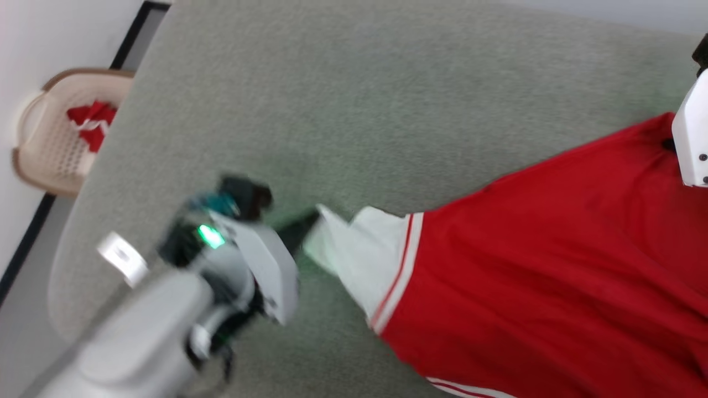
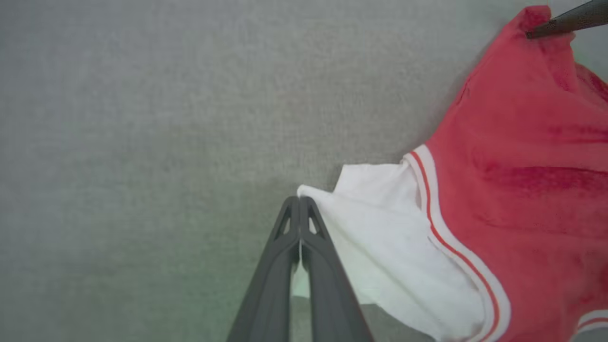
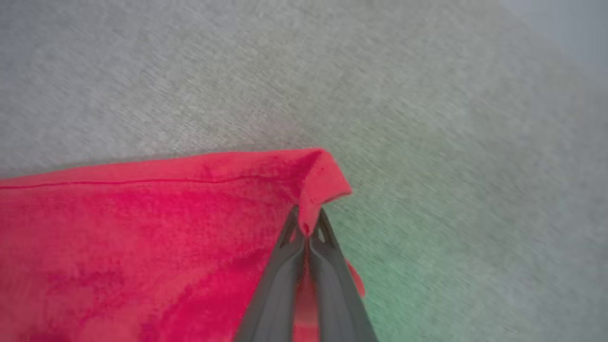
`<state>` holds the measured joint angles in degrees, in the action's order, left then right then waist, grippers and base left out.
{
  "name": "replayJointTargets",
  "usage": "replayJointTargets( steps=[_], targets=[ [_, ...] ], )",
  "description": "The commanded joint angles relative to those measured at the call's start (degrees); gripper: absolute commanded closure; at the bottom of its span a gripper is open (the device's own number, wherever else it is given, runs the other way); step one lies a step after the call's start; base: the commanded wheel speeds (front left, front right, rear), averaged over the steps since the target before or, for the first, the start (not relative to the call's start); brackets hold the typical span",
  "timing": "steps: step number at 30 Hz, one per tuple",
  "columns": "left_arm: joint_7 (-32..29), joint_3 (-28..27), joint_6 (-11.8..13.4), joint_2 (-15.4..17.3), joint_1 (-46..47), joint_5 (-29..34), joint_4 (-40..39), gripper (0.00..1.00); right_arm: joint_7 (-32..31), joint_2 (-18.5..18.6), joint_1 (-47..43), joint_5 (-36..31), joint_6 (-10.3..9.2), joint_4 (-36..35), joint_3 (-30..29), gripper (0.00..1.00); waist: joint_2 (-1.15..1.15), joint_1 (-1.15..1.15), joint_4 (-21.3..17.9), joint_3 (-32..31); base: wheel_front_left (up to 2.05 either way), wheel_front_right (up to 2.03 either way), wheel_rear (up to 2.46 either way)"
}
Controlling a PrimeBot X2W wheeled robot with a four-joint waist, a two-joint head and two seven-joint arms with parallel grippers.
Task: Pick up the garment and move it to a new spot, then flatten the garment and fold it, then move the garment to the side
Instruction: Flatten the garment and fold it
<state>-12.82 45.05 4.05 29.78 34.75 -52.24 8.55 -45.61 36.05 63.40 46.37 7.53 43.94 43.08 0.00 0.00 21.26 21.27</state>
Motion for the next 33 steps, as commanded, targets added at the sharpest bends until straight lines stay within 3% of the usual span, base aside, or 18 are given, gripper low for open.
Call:
replayJointTargets(
  steps=[1,7,13,25,33],
  targets=[
    [-1.1,-0.6,0.0,1.5,2.2,0.8,-0.9,1.0,0.9,0.6,0.1,0.4,-0.08,-0.4,0.5,1.0,0.0,0.0,-2.7,-2.4,0.0,0.0,0.0],
    [-8.1,-2.9,-1.6,7.5,13.3,2.9,-3.6,1.0,6.1,1.5,2.5,2.3,-0.07,-5.4,1.2,1.0,0.0,0.0,-7.2,-6.7,0.0,0.0,0.0],
    [-13.8,-4.3,-3.2,9.2,25.1,4.8,-0.8,1.0,9.9,3.7,5.1,3.7,-0.07,-10.9,1.9,1.0,0.0,0.0,-11.1,-11.0,0.0,0.0,0.0],
    [-15.1,-4.7,-8.6,6.5,47.8,10.8,12.4,1.0,16.4,6.2,11.3,4.3,-0.07,-19.8,-1.9,1.0,0.0,0.0,-16.2,-15.3,0.0,0.0,0.0],
    [-13.1,-4.3,-10.2,3.3,59.7,13.5,22.2,1.0,18.3,4.6,15.5,1.8,-0.07,-17.4,-4.8,1.0,0.0,0.0,-18.0,-9.0,0.0,0.0,0.0]
  ],
)
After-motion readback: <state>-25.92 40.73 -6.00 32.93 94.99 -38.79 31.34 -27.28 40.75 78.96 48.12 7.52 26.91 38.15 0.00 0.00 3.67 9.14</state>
